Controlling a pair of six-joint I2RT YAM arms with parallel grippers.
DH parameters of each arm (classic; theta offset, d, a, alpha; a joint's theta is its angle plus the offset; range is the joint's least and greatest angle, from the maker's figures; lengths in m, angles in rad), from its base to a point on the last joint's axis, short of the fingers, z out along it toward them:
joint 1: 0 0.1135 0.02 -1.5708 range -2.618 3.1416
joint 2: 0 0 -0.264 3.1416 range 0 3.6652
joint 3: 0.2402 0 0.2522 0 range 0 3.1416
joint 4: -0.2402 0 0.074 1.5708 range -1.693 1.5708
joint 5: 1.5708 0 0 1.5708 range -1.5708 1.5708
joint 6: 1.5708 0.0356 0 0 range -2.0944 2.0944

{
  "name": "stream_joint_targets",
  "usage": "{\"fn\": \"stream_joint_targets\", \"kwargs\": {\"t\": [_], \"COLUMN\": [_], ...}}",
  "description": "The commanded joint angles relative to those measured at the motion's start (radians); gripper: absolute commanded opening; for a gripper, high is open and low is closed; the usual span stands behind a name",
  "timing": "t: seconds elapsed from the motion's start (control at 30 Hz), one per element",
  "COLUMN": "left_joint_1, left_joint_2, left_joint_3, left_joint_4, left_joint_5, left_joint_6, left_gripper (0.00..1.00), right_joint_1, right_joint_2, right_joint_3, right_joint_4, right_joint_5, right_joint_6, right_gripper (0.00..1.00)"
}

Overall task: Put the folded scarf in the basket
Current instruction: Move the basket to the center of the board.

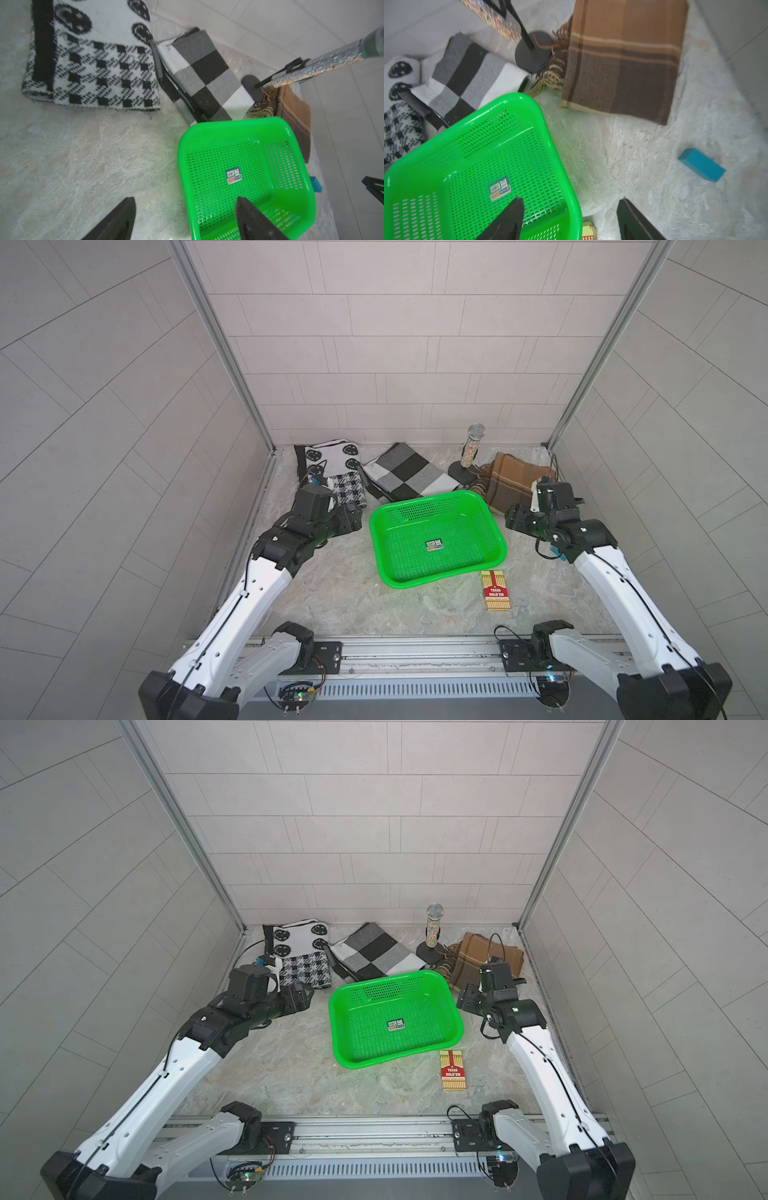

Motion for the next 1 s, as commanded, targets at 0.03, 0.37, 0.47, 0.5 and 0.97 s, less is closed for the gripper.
{"fn": "stream_joint_targets", "kwargs": {"t": [0.03, 0.37, 0.47, 0.5, 0.97], "left_joint_1": [0.002, 0.002, 0.002, 0.002, 0.002], "left_joint_2": [0.011, -0.001, -0.012, -0.017, -0.070], "left_joint_3": [0.000, -0.017, -0.017, -0.018, 0.003], "left_joint_4": [-0.074, -0.051, -0.051, -0.049, -0.084], "left_joint_5": [0.038, 0.034, 0.028, 0.027, -0.016], "left_joint_6": [0.006, 0.007, 0.011, 0.012, -0.011], "left_gripper": [0.81, 0.78, 0.77, 0.77, 0.75], "right_joint_1": [0.002, 0.018, 0.063, 0.078, 0.477], "right_joint_2": [0.105, 0.290, 0.300, 0.299, 0.196], "right_joint_3": [0.000, -0.013, -0.013, -0.012, -0.069], "right_joint_4": [-0.014, 0.035, 0.058, 0.060, 0.097], "right_joint_5": [-0.112, -0.125, -0.104, -0.094, -0.035], "right_joint_6": [-0.072, -0.082, -0.103, -0.112, 0.114], "right_gripper": [0.70, 0.55, 0.46, 0.43, 0.00]}}
